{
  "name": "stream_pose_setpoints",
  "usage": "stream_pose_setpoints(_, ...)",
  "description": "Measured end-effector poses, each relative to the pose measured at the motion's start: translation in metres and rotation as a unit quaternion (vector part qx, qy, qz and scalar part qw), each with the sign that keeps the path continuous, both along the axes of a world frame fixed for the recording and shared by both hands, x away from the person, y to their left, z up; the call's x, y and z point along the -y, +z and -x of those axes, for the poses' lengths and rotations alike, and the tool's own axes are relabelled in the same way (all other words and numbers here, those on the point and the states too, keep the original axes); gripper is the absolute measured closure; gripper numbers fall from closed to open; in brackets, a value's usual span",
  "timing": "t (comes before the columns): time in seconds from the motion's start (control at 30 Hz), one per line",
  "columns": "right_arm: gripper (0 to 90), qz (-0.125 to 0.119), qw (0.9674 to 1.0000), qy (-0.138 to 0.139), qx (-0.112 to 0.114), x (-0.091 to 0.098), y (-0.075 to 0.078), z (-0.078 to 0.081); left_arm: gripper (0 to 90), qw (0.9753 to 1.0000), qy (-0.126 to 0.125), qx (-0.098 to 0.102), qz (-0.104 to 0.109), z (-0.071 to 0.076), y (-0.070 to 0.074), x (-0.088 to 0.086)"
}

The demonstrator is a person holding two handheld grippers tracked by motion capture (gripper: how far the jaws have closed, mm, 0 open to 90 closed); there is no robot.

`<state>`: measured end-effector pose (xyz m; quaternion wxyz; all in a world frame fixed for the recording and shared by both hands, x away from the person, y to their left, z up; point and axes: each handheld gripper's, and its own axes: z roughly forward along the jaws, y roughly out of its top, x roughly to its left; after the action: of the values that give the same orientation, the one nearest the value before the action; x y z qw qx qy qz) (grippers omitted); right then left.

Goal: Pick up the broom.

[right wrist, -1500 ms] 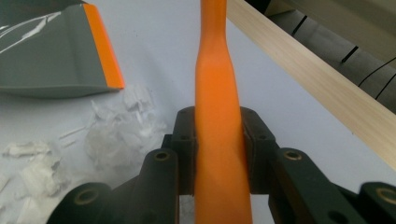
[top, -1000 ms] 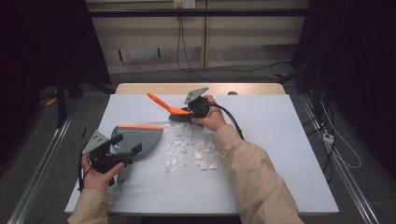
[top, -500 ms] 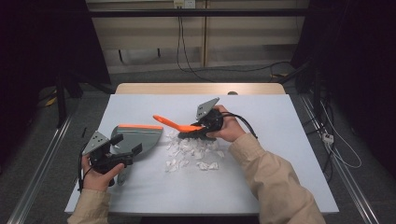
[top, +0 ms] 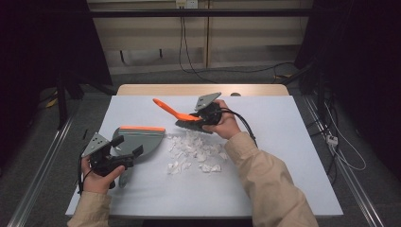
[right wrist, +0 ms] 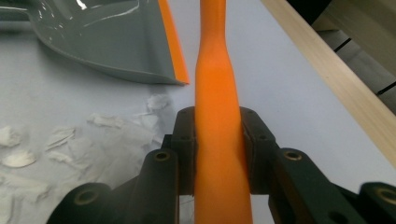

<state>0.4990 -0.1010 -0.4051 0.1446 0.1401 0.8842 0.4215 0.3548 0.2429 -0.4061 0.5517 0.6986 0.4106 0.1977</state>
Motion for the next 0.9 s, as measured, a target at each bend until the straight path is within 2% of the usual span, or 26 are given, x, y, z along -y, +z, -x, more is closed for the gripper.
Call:
stream_pose_setpoints(0.1, 71.5, 0.023, 0.9996, 0.011, -0.01, -0.013, -0.011, -0.005, 8.7, 1.0, 0.0, 0.001, 0.0, 0.0, 0.0, 0.0)
stream_pose_setpoints(0.17, 71.5, 0.009, 0.9995, 0.024, -0.02, -0.018, -0.015, -0.004, 8.7, 1.0, 0.0, 0.0, -0.002, 0.0, 0.0, -0.001)
stream_pose_setpoints(0.23, 71.5, 0.02, 0.9987, 0.041, -0.022, -0.021, -0.014, 0.0, 8.7, 1.0, 0.001, 0.001, -0.003, 0.0, -0.001, -0.002)
stream_pose_setpoints(0.3, 71.5, 0.032, 0.9974, 0.06, -0.023, -0.021, -0.012, 0.005, 8.7, 1.0, 0.001, 0.0, -0.003, 0.0, -0.001, -0.002)
stream_pose_setpoints(0.4, 71.5, 0.036, 0.9952, 0.083, -0.035, -0.016, -0.008, 0.014, 8.7, 1.0, -0.002, 0.0, -0.001, 0.0, -0.001, -0.001)
stream_pose_setpoints(0.5, 71.5, 0.043, 0.9945, 0.088, -0.037, -0.006, -0.004, 0.024, 8.7, 1.0, -0.005, -0.001, -0.006, -0.001, -0.001, -0.002)
stream_pose_setpoints(0.53, 71.5, 0.041, 0.9952, 0.081, -0.036, -0.002, -0.002, 0.027, 8.7, 1.0, -0.006, 0.0, -0.006, -0.001, -0.001, -0.002)
stream_pose_setpoints(0.6, 71.6, 0.018, 0.9971, 0.067, -0.032, 0.009, 0.004, 0.031, 8.7, 0.9999, -0.008, 0.0, -0.006, -0.002, -0.001, -0.001)
stream_pose_setpoints(0.67, 71.5, -0.009, 0.9989, 0.033, -0.031, 0.02, 0.009, 0.033, 8.7, 0.9999, -0.011, 0.0, -0.006, -0.002, -0.002, 0.0)
stream_pose_setpoints(0.73, 71.5, -0.021, 0.9994, -0.004, -0.027, 0.029, 0.014, 0.034, 8.7, 0.9999, -0.012, 0.0, -0.005, -0.003, -0.002, 0.001)
stream_pose_setpoints(0.83, 71.5, -0.059, 0.9963, -0.057, -0.024, 0.043, 0.021, 0.036, 8.7, 0.9999, -0.014, 0.001, -0.005, -0.003, -0.002, 0.002)
stream_pose_setpoints(0.9, 71.5, -0.087, 0.9906, -0.102, -0.024, 0.051, 0.026, 0.037, 8.7, 0.9998, -0.016, -0.002, -0.007, -0.004, -0.003, 0.002)
